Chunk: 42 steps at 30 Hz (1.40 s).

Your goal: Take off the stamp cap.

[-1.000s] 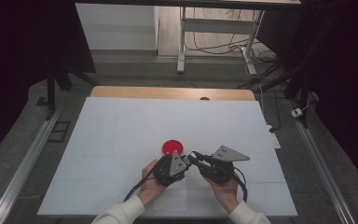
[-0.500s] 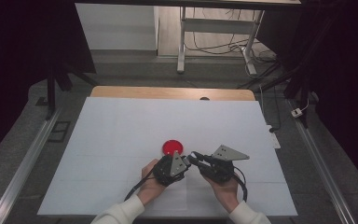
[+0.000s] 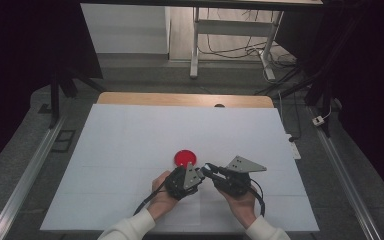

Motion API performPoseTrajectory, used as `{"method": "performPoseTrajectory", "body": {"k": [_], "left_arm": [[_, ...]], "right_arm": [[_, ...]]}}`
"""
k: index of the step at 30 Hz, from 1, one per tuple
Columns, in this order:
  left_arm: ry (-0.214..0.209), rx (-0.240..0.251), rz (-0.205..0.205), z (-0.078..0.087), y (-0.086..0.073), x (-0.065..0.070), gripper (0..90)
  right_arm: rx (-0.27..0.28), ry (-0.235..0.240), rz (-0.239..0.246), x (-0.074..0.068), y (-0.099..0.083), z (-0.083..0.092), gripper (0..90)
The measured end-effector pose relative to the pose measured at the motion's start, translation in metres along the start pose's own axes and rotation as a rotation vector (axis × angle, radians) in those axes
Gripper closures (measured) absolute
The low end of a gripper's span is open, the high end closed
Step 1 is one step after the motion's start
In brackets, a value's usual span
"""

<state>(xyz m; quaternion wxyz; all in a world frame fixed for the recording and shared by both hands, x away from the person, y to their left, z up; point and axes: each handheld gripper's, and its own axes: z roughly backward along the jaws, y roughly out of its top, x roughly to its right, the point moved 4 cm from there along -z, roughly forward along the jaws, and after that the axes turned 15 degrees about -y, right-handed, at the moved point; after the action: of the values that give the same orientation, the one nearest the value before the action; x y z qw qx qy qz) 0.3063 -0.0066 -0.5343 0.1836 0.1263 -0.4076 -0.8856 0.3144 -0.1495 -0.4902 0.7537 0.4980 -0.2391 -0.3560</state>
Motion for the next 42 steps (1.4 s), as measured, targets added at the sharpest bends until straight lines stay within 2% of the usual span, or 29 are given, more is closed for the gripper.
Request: {"method": "performPoseTrajectory", "body": {"k": [4, 9, 10, 11, 12, 13, 14, 16, 20, 24, 29, 33, 42], "left_arm": [[-0.005, 0.002, -0.003, 0.001, 0.0, -0.001, 65.5], [-0.031, 0.037, 0.031, 0.003, 0.001, -0.003, 65.3], [-0.031, 0.044, 0.046, 0.003, 0.001, -0.003, 65.3], [-0.049, 0.055, 0.062, 0.003, 0.001, -0.004, 65.3], [-0.037, 0.039, 0.082, 0.001, -0.001, -0.005, 65.4], [-0.029, 0.024, 0.081, 0.0, -0.005, -0.007, 65.5], [-0.027, 0.012, 0.094, -0.001, -0.009, -0.01, 65.6], [-0.039, 0.022, 0.122, 0.0, -0.012, -0.015, 65.6], [-0.026, 0.04, 0.088, 0.003, -0.007, -0.013, 65.6], [-0.017, 0.041, 0.082, 0.004, -0.007, -0.013, 65.5], [-0.014, 0.058, 0.083, 0.008, -0.007, -0.015, 65.3], [-0.034, 0.081, 0.11, 0.013, -0.008, -0.016, 65.2], [-0.014, 0.082, 0.095, 0.03, -0.014, -0.016, 65.1]], "right_arm": [[0.004, 0.002, -0.006, 0.0, 0.001, 0.0, 75.2], [0.01, 0.003, -0.022, 0.001, 0.001, 0.002, 75.2], [0.012, 0.001, -0.023, 0.001, 0.002, 0.002, 75.2], [0.016, -0.001, -0.019, 0.001, 0.002, 0.003, 75.3], [0.019, -0.004, -0.017, 0.001, 0.002, 0.004, 75.4], [0.038, -0.015, -0.015, 0.001, 0.004, 0.006, 75.4], [0.066, -0.05, 0.01, 0.005, 0.01, 0.012, 75.4], [0.077, -0.049, -0.003, 0.008, 0.013, 0.015, 75.4], [0.084, -0.046, -0.034, 0.016, 0.016, 0.02, 75.4], [0.07, -0.038, -0.035, 0.017, 0.012, 0.017, 75.4], [0.056, -0.032, -0.037, 0.017, 0.01, 0.015, 75.4], [0.052, -0.026, -0.039, 0.017, 0.009, 0.014, 75.3], [0.04, -0.013, -0.037, 0.019, 0.007, 0.012, 75.3]]}}
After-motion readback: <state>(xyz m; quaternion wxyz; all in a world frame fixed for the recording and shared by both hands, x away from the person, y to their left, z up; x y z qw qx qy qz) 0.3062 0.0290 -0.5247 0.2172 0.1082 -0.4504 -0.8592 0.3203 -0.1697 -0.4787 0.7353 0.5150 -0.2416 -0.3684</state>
